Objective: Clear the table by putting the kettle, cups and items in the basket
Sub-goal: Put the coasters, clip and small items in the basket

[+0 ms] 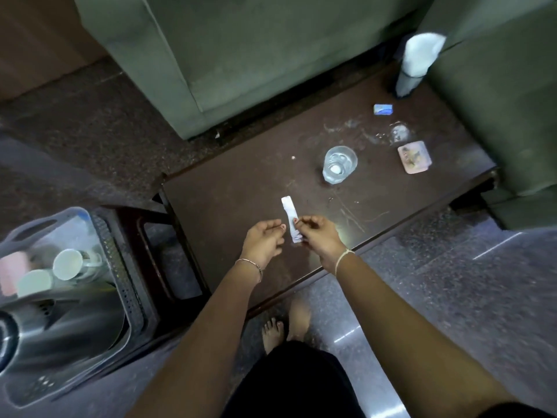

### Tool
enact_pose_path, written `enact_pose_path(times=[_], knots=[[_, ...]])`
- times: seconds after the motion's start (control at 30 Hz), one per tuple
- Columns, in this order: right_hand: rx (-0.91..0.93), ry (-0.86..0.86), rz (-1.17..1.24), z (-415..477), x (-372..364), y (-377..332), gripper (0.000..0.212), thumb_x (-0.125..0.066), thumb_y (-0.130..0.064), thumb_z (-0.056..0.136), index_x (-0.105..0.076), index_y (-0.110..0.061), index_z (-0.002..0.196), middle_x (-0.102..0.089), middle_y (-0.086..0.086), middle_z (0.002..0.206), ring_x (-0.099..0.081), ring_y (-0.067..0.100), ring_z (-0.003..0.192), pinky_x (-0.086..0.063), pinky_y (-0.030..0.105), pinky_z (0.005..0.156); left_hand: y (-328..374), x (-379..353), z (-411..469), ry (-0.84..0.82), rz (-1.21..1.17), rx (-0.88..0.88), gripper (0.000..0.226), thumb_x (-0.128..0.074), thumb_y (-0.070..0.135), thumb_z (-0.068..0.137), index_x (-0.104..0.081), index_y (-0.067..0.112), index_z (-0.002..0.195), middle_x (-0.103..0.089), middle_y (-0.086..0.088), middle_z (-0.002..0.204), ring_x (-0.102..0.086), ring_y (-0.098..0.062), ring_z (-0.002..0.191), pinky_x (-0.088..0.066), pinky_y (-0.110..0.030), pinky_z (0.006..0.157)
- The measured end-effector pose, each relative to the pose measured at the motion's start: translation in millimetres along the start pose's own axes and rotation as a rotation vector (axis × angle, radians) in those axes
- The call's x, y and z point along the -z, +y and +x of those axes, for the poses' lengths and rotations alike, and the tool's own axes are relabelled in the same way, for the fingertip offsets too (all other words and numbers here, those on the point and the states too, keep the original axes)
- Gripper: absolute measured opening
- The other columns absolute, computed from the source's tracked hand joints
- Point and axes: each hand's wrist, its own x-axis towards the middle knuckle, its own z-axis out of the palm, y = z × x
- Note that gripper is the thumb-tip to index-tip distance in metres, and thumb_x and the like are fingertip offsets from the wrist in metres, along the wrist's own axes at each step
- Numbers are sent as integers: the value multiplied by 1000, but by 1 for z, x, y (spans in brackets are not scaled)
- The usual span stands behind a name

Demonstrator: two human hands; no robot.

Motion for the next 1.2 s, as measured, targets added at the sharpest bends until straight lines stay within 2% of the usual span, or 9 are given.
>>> enact_pose_path(times=[0.07, 0.27, 0.37, 0.5, 0.67, 0.8, 0.9, 1.1, 1.2], knots=[[28, -8, 34, -20, 7, -9, 6, -66, -12, 91, -66, -6, 89, -66, 7, 78, -59, 13, 64, -50, 22, 59, 13, -9, -12, -81, -62, 25, 10, -56, 16, 95, -60, 18, 104, -67, 6, 85, -64, -5, 71, -50, -24, 69], [112, 19, 168, -59, 30, -34, 28, -59, -8, 94, -63, 12, 113, -66, 19, 96, -62, 17, 73, -55, 24, 68, 39, -29, -31, -166, -23, 6, 17, -60, 14, 92, -61, 17, 108, -70, 2, 85, -66, -10, 76, -51, -29, 72], [140, 26, 197, -63, 47, -53, 28, -55, -3, 95, -60, 15, 116, -65, 21, 100, -62, 19, 75, -55, 24, 68, 55, -50, -37, -200, 38, 12, 11, -63, 16, 90, -64, 19, 100, -70, 4, 79, -66, -7, 69, -51, -27, 69], [159, 56, 161, -49, 78, -82, 27, -56, 1, 94, -58, 16, 116, -63, 22, 101, -59, 27, 83, -52, 41, 85, 80, -93, -31, -189, 36, -33, 8, -64, 11, 88, -67, 17, 92, -69, 4, 72, -65, -2, 56, -51, -19, 55], [150, 99, 102, -13, 135, -119, 21, -59, -4, 94, -60, 8, 111, -66, 11, 84, -61, 20, 73, -54, 34, 73, 113, -160, -16, -155, -51, -38, 14, -62, -1, 87, -64, 13, 83, -66, -4, 76, -66, -11, 58, -50, -14, 42], [151, 226, -141, 28, 189, -135, 15, -65, -19, 90, -68, -6, 98, -72, 10, 91, -67, 22, 80, -55, 41, 83, 129, -209, 0, -124, -86, -1, 16, -59, -5, 87, -62, 10, 85, -65, -6, 79, -61, -15, 66, -53, -17, 44], [123, 338, -368, 58, 234, -139, 15, -67, -19, 86, -70, -9, 97, -73, 8, 97, -67, 26, 96, -52, 36, 89, 137, -238, 17, -108, -90, 29, 16, -55, -5, 89, -61, 1, 103, -63, -9, 81, -60, -17, 67, -55, -20, 45], [81, 317, -1056, 113, 288, -136, 44, -62, -22, 85, -54, -8, 126, -53, 18, 126, -50, 37, 119, -43, 39, 98, 145, -275, 58, -75, -99, 88, 12, -53, -3, 91, -58, 8, 91, -61, -9, 79, -60, -19, 68, -56, -22, 46], [91, 287, -1208, 143, 293, -137, 57, -65, -27, 86, -41, -6, 133, -43, 17, 133, -45, 36, 125, -43, 40, 98, 141, -286, 80, -61, -115, 93, 12, -52, -3, 92, -60, 5, 95, -62, -9, 79, -61, -19, 67, -55, -20, 44]])
